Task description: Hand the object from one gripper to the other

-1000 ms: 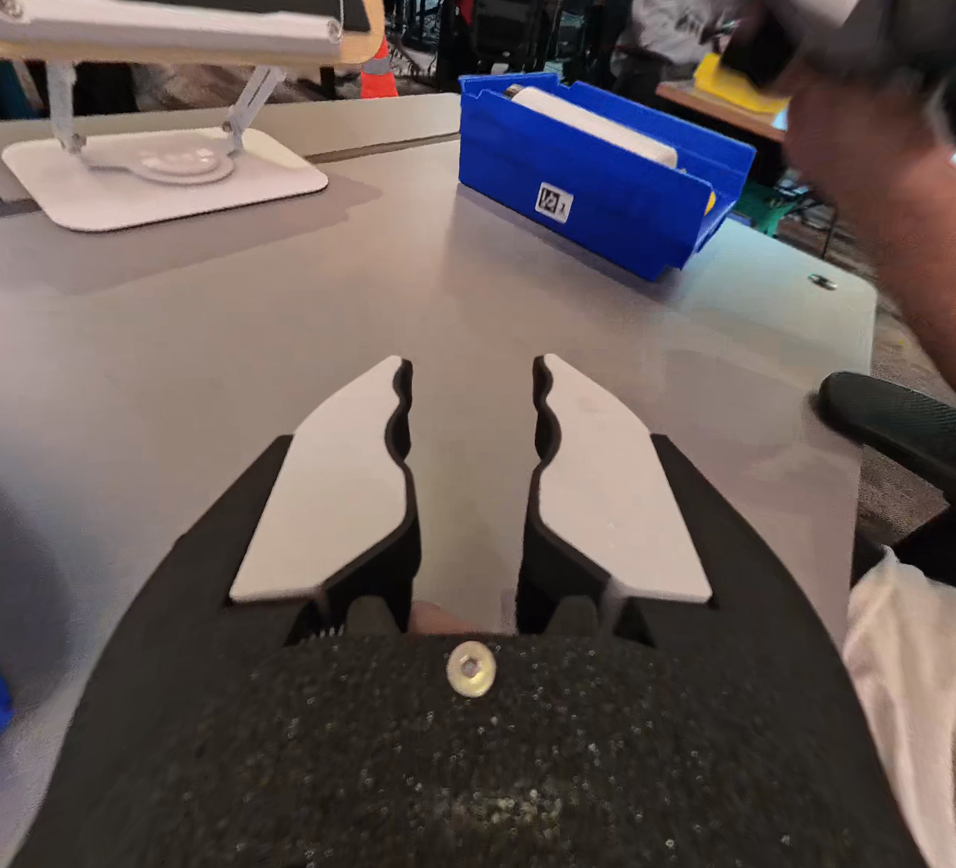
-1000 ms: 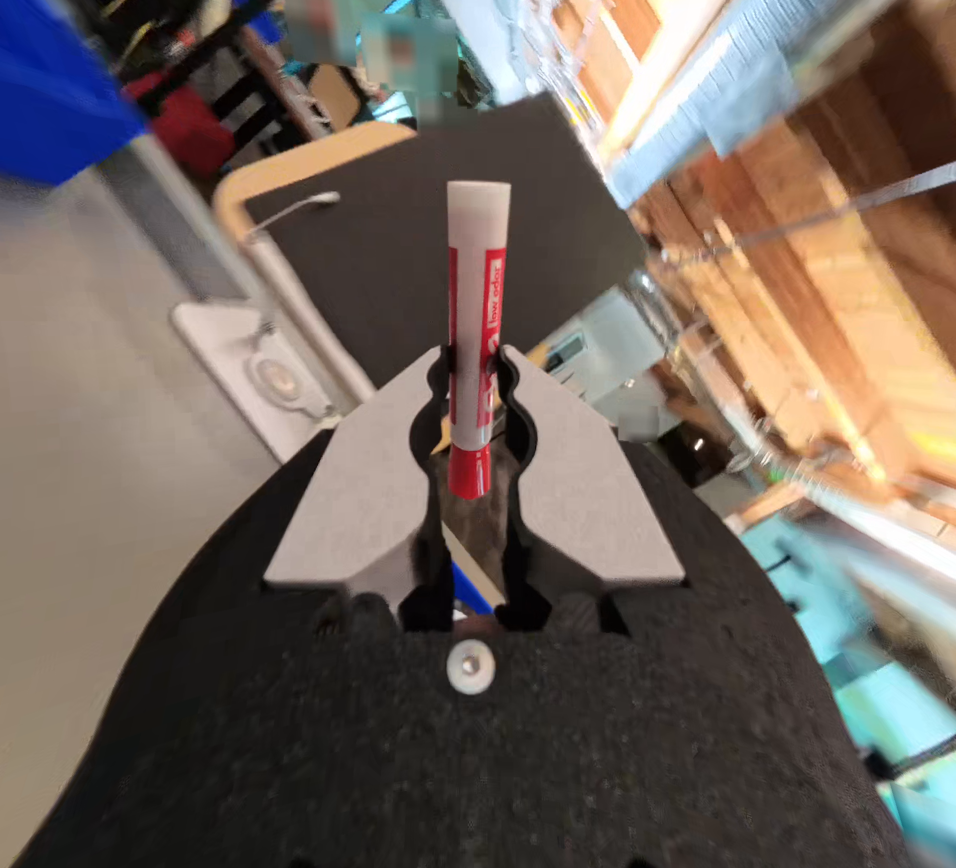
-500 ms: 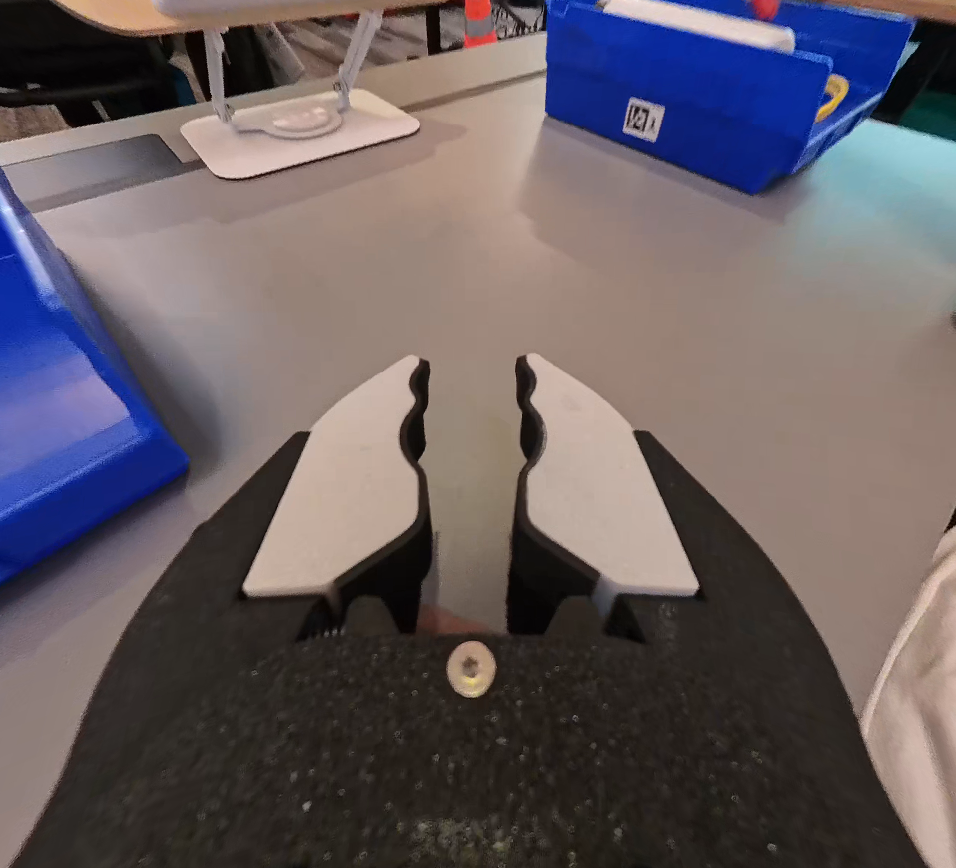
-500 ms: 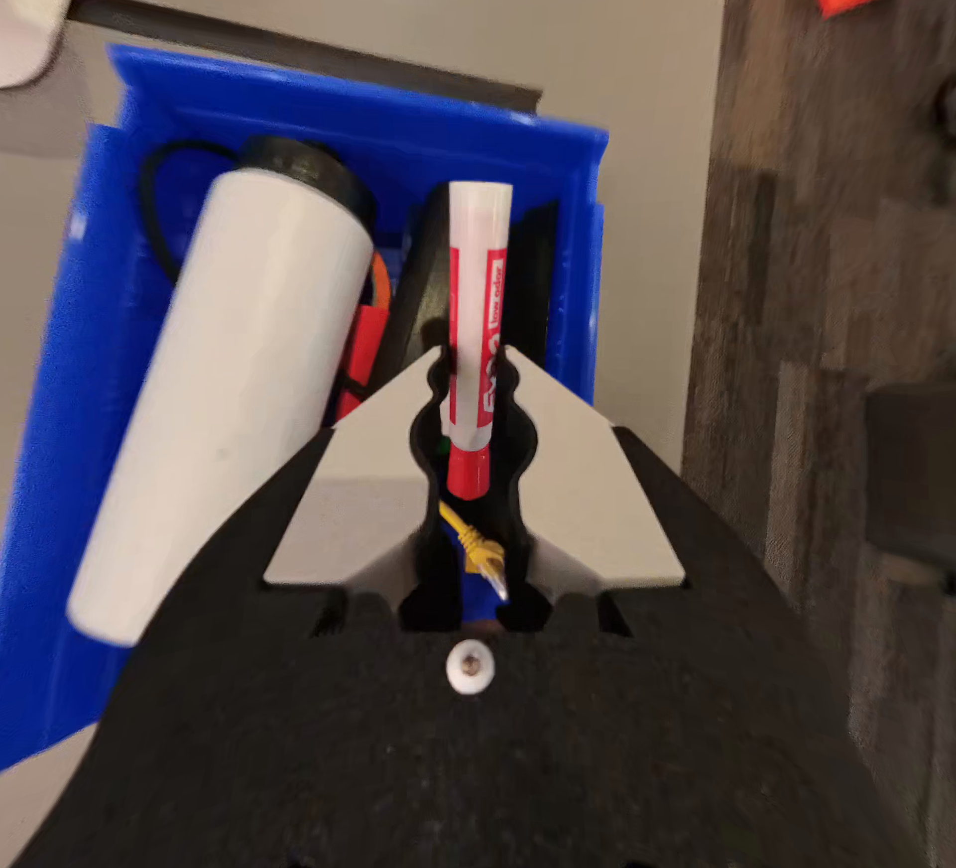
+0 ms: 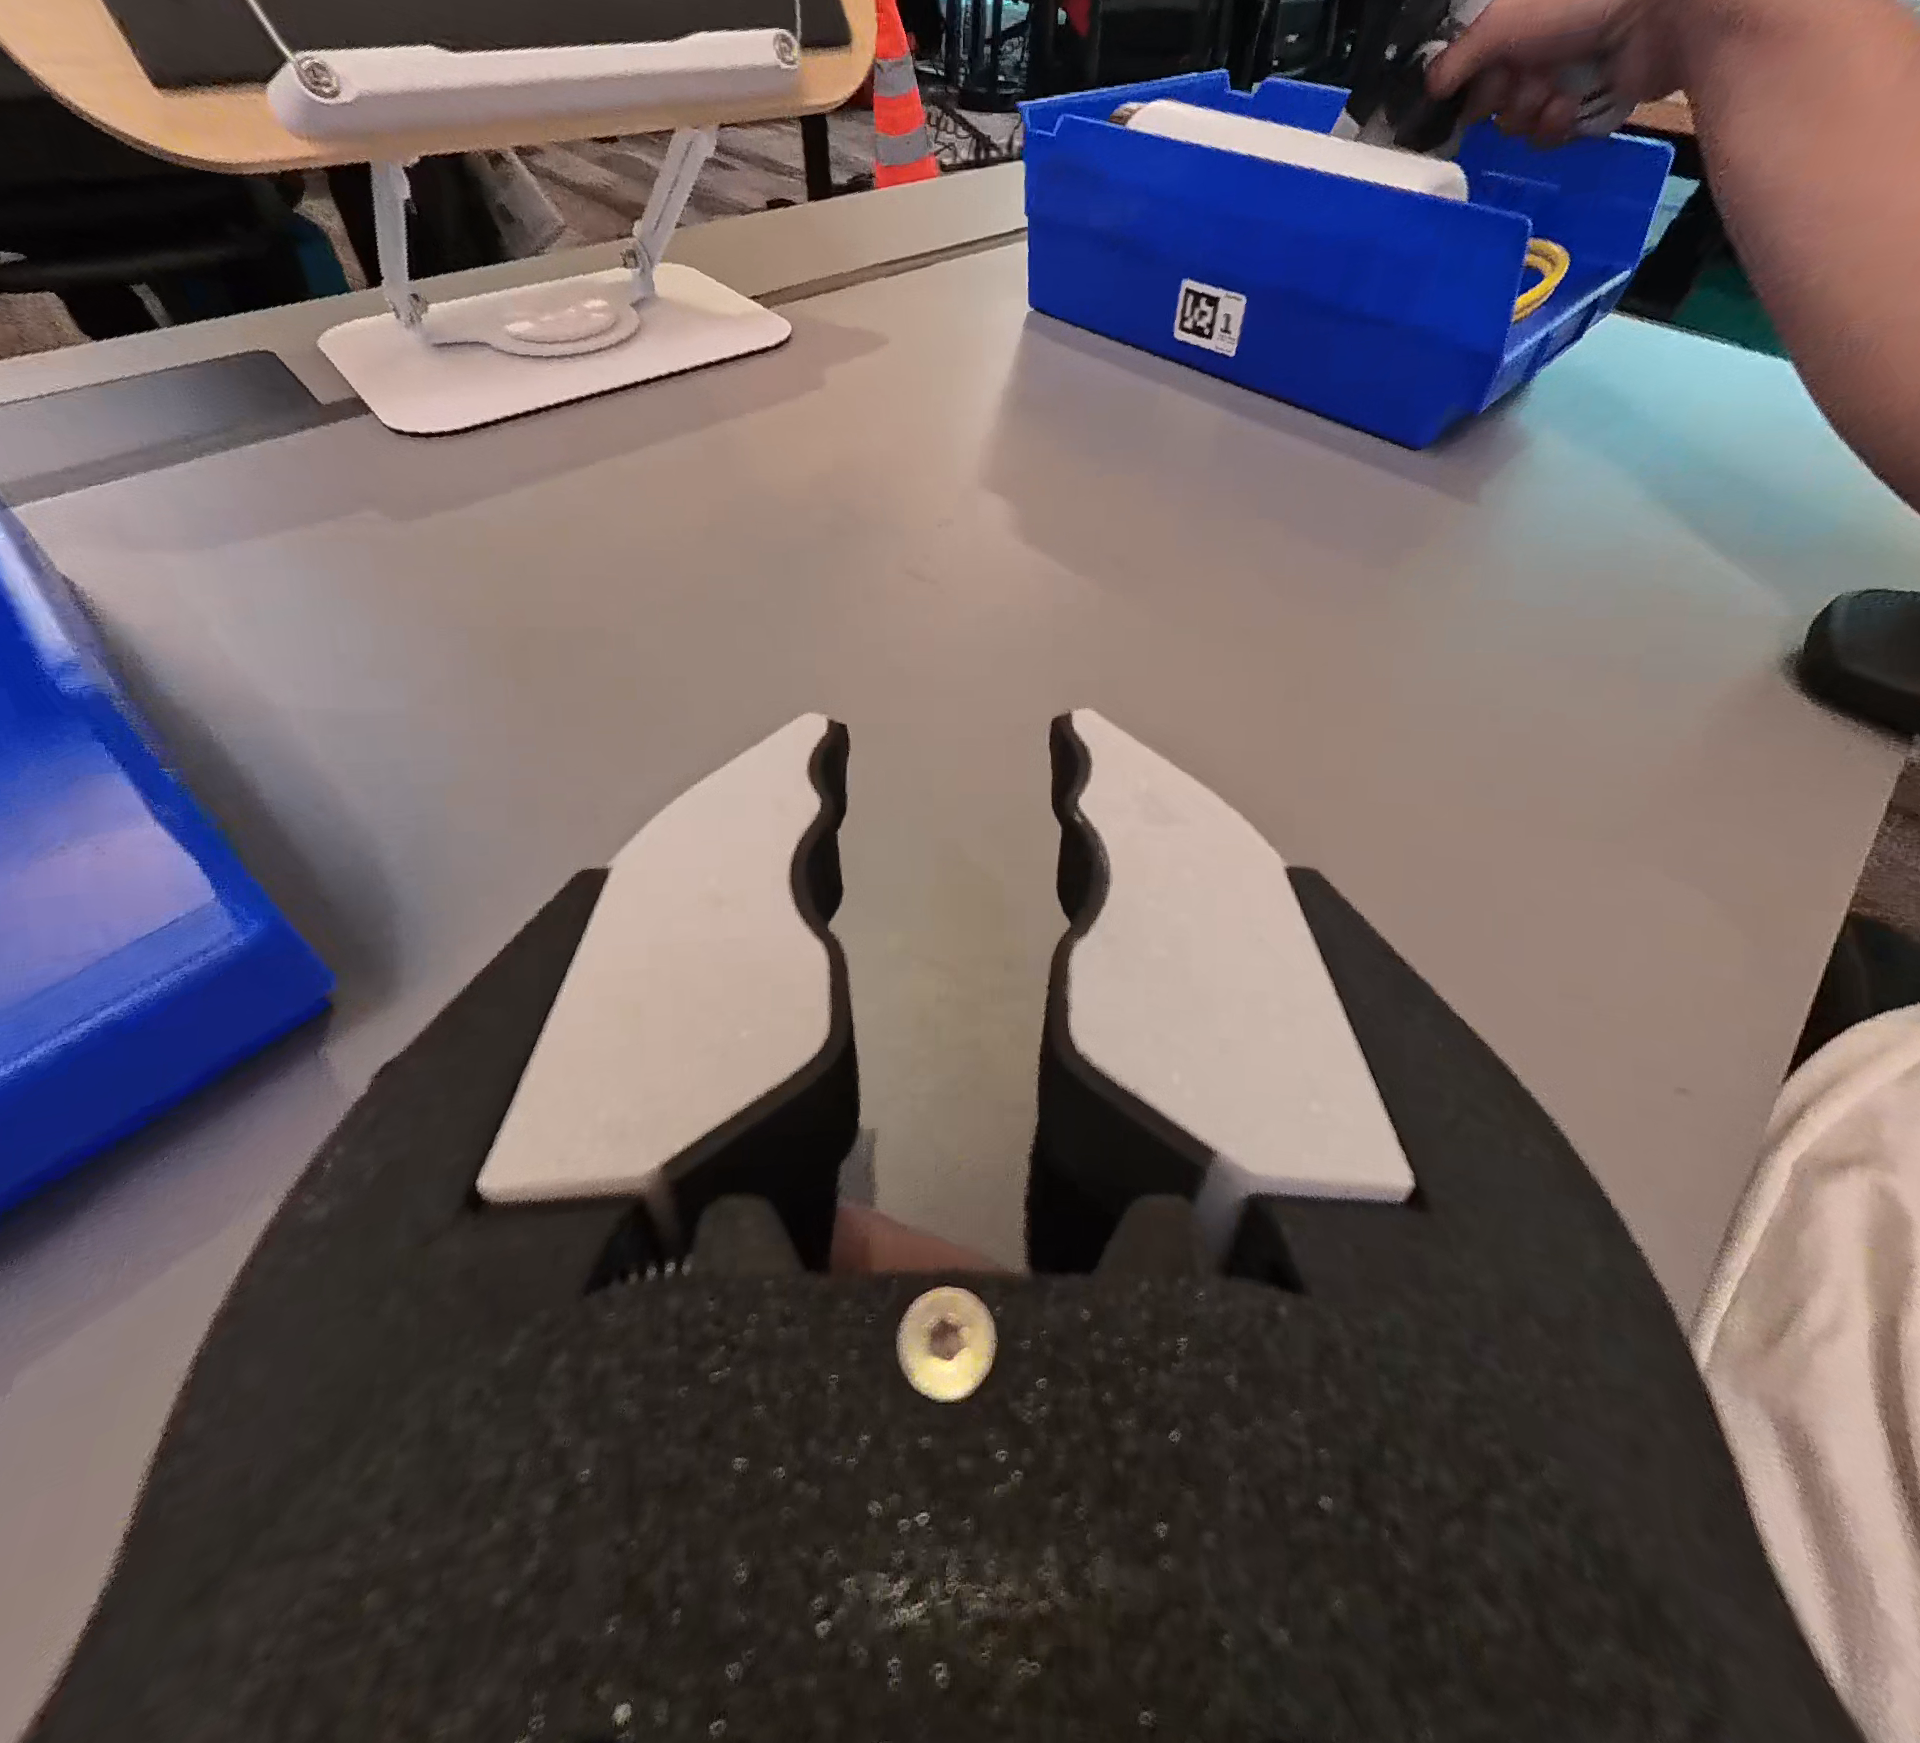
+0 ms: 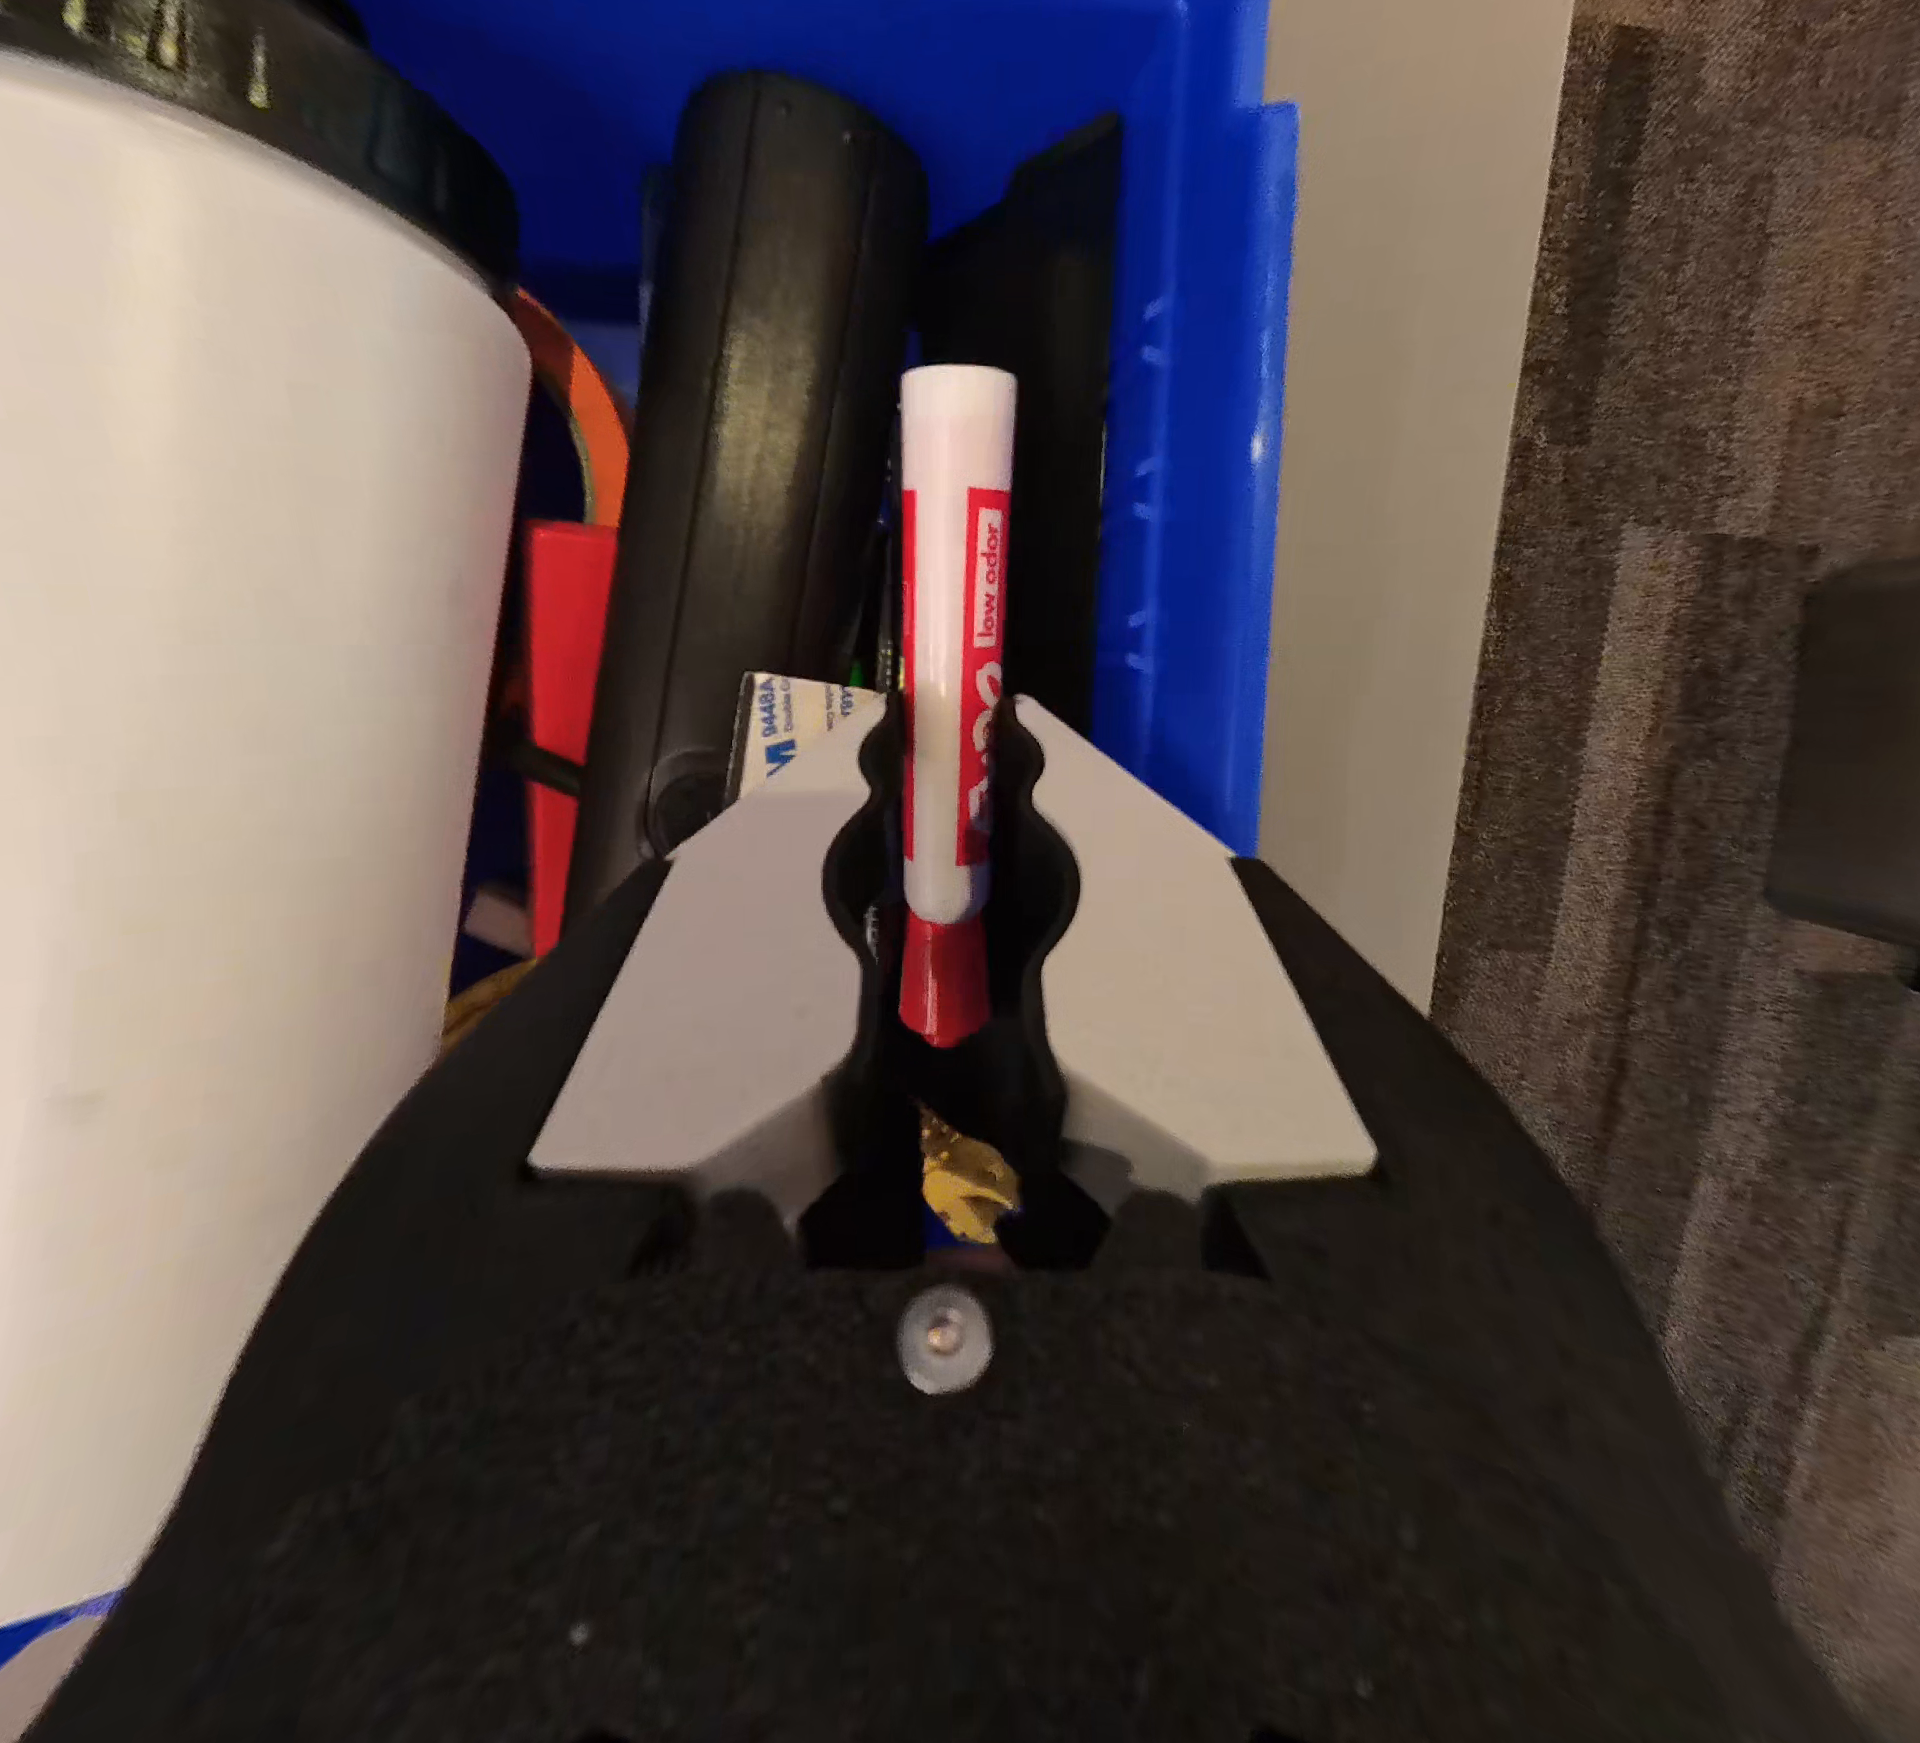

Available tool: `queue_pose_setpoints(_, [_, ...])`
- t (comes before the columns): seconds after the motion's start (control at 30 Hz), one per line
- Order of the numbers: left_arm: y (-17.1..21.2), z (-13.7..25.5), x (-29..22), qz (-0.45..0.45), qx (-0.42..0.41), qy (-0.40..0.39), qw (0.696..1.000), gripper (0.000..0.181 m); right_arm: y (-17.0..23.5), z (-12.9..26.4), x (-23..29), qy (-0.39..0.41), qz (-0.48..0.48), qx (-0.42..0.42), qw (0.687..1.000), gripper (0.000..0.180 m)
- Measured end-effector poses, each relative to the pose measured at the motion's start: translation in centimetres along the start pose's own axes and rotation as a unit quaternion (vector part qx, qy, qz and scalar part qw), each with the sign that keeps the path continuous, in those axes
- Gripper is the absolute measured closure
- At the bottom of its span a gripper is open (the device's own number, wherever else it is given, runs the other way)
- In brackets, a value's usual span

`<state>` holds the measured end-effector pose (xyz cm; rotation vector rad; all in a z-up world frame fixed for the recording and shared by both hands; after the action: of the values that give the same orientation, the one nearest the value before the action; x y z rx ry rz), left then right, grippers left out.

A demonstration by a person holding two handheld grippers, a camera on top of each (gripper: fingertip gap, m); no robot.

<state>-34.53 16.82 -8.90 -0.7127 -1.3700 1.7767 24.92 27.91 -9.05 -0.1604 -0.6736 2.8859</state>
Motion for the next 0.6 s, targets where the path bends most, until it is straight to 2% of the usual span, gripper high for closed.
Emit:
queue_pose_setpoints(0.07, [0.0,-0.1,-0.1,0.001,0.001,0.001,1.000,0.143,-0.4,0.6,0.1,-0.011,-0.005,-0.024,1.000,0.153])
queue_pose_setpoints(0.13, [0.1,-0.2,-0.1,0.005,0.003,0.000,1.000,0.143,-1.1,2.5,0.0,-0.023,-0.013,-0.062,0.998,0.137])
queue_pose_setpoints(0.2, [0.2,-0.2,0.1,0.011,0.006,-0.003,1.000,0.143,-2.1,6.1,0.4,-0.054,-0.013,-0.125,0.991,0.127])
queue_pose_setpoints(0.27, [0.3,-0.3,0.5,0.020,0.010,-0.009,1.000,0.143,-3.2,11.6,1.1,-0.082,-0.001,-0.220,0.972,0.128])
queue_pose_setpoints(0.33, [0.6,-0.4,0.7,0.035,0.020,-0.011,0.999,0.141,-3.7,18.2,2.1,-0.103,0.011,-0.335,0.937,0.128])
queue_pose_setpoints(0.43, [1.7,-0.9,0.7,0.068,0.063,-0.005,0.996,0.133,-2.6,27.2,5.0,-0.181,0.004,-0.485,0.855,0.133])
queue_pose_setpoints(0.47, [2.0,-1.0,0.6,0.080,0.075,-0.003,0.994,0.130,-2.0,29.4,6.5,-0.224,0.009,-0.512,0.829,0.146])
queue_pose_setpoints(0.5, [2.1,-1.1,0.3,0.090,0.081,0.006,0.993,0.125,-1.3,31.2,8.2,-0.273,0.023,-0.530,0.802,0.151])
queue_pose_setpoints(0.6, [2.0,-1.1,-0.7,0.116,0.076,0.038,0.990,0.121,0.0,33.3,14.7,-0.402,0.066,-0.525,0.747,0.150])
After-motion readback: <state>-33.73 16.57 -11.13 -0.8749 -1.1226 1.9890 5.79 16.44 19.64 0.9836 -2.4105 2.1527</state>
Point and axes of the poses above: each gripper's, where its closed fingertips meet, z back along the fingers, y out of its underside, x = y × z across the jaws, the point moved 6 cm from there along z, back along the fingers, and after that the axes turned 3 degrees about -z, right-handed, at the moved point
